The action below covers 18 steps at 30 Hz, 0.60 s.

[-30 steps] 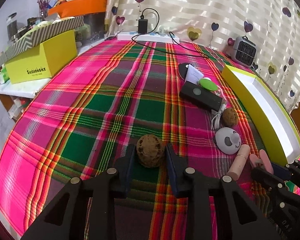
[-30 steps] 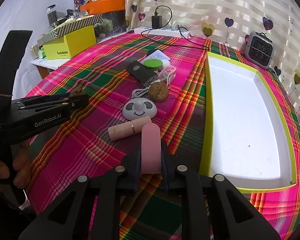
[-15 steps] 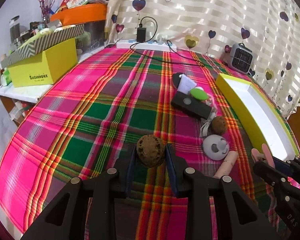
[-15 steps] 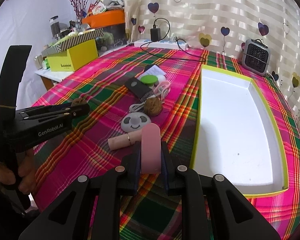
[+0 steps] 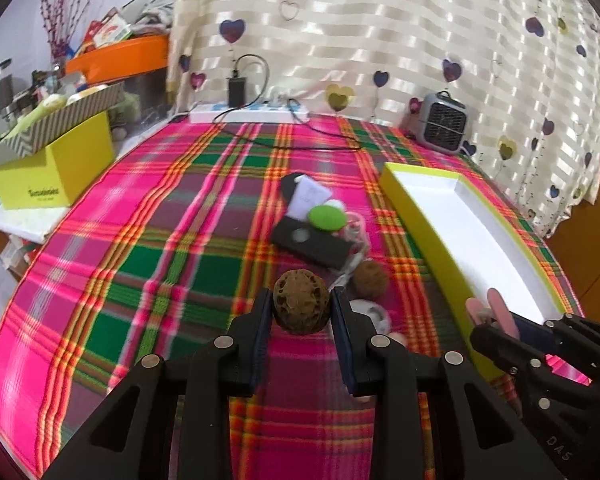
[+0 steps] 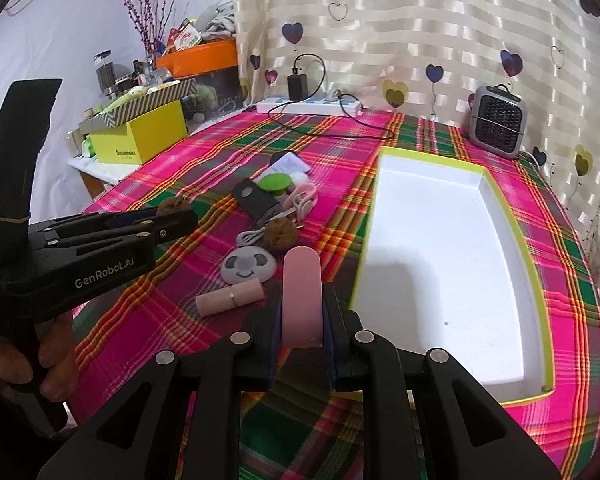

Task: Organize objects
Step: 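Lift and carry the walnut and pink case toward the white tray with both grippers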

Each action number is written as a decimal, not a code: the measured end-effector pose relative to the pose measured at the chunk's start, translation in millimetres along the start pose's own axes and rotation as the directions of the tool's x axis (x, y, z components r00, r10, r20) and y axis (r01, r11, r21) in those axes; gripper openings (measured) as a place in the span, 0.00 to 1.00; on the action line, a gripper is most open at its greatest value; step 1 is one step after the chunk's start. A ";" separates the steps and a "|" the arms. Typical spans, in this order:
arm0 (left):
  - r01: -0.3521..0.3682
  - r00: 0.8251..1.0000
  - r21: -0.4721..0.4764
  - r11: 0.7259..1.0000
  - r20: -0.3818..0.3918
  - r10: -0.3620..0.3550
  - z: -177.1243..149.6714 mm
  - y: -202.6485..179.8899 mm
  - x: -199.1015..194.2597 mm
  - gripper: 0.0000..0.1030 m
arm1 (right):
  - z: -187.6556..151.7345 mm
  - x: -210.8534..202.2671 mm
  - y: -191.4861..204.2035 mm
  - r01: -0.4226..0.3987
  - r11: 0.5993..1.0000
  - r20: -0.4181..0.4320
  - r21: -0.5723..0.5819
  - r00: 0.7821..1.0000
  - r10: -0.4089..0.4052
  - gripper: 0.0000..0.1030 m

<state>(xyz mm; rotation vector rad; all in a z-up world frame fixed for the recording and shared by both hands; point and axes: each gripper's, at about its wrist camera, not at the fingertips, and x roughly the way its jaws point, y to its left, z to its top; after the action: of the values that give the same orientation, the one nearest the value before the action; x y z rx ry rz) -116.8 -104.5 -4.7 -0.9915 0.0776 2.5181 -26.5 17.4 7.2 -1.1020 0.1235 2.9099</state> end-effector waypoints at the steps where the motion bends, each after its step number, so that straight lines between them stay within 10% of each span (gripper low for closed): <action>1: 0.009 1.000 0.004 1.000 0.003 -0.009 0.8 -3.6 0.0 0.27 | 0.3 -0.9 -3.6 0.004 1.000 0.003 0.006 1.000 -0.004 0.18; 18: 0.247 0.969 0.155 0.957 -0.009 -0.248 23.2 -93.0 12.9 0.27 | 2.4 -13.5 -58.9 0.074 0.993 0.041 0.093 0.996 -0.078 0.18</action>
<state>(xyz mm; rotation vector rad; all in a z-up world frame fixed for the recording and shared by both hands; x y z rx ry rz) -101.7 -10.7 13.6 -0.8677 0.1357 2.2513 -14.8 76.3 14.1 -1.0050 0.2071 2.8284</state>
